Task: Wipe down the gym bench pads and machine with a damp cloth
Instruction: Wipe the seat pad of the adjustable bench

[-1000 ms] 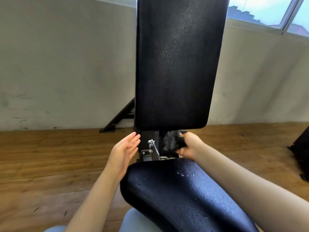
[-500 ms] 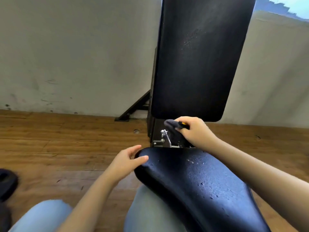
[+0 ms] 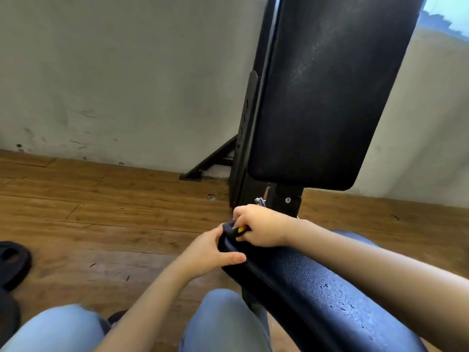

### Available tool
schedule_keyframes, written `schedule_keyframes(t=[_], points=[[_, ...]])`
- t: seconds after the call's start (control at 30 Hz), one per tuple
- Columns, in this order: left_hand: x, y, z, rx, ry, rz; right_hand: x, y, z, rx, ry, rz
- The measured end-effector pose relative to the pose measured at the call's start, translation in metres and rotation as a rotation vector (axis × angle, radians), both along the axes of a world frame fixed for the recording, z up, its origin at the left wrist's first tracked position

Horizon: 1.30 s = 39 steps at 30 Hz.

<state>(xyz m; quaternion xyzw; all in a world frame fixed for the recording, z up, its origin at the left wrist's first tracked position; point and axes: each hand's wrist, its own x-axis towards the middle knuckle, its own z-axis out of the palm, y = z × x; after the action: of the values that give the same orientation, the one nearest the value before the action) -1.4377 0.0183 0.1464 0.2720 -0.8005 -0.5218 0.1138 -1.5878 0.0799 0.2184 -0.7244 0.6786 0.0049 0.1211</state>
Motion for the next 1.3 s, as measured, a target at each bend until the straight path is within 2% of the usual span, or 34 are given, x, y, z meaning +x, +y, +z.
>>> schedule_keyframes(t=[0.1,0.2,0.3,0.5,0.57,0.63,0.7,0.83,0.97,1.07,1.17,1.23,1.3], points=[[0.001,-0.001,0.000,-0.059,-0.010,-0.002,-0.003,0.004,0.015,0.050,0.021,0.090],[0.001,-0.001,0.003,-0.087,0.019,-0.015,-0.019,-0.018,0.021,-0.060,0.025,-0.039],[0.001,0.000,0.007,-0.068,0.012,-0.004,-0.013,-0.029,0.003,-0.041,0.011,-0.099],[0.004,0.000,0.004,-0.092,-0.043,0.001,0.006,0.018,-0.006,-0.080,0.041,0.068],[0.004,-0.001,0.002,-0.116,-0.079,0.012,0.006,0.041,-0.001,-0.106,0.013,0.146],[0.003,-0.002,0.002,-0.112,-0.093,-0.001,-0.001,0.048,0.005,-0.069,-0.058,0.134],[0.005,-0.003,0.005,-0.099,-0.089,-0.028,-0.013,0.034,0.016,-0.028,-0.140,0.052],[0.011,-0.013,0.009,-0.046,-0.107,-0.031,-0.012,-0.006,0.015,-0.051,-0.135,-0.036],[0.015,-0.011,0.009,-0.059,-0.170,-0.078,0.017,-0.004,-0.009,-0.064,-0.045,0.035],[0.017,-0.008,0.008,-0.087,-0.166,-0.061,0.018,0.028,-0.011,-0.086,-0.095,0.138],[0.015,-0.003,0.011,-0.102,-0.161,-0.071,0.013,0.041,-0.004,-0.020,-0.125,0.186],[0.014,-0.001,0.012,-0.061,-0.138,-0.083,0.006,0.032,0.004,0.001,-0.224,0.144],[0.014,-0.002,0.013,-0.021,-0.104,-0.083,-0.004,0.017,0.014,-0.014,-0.328,-0.011]])
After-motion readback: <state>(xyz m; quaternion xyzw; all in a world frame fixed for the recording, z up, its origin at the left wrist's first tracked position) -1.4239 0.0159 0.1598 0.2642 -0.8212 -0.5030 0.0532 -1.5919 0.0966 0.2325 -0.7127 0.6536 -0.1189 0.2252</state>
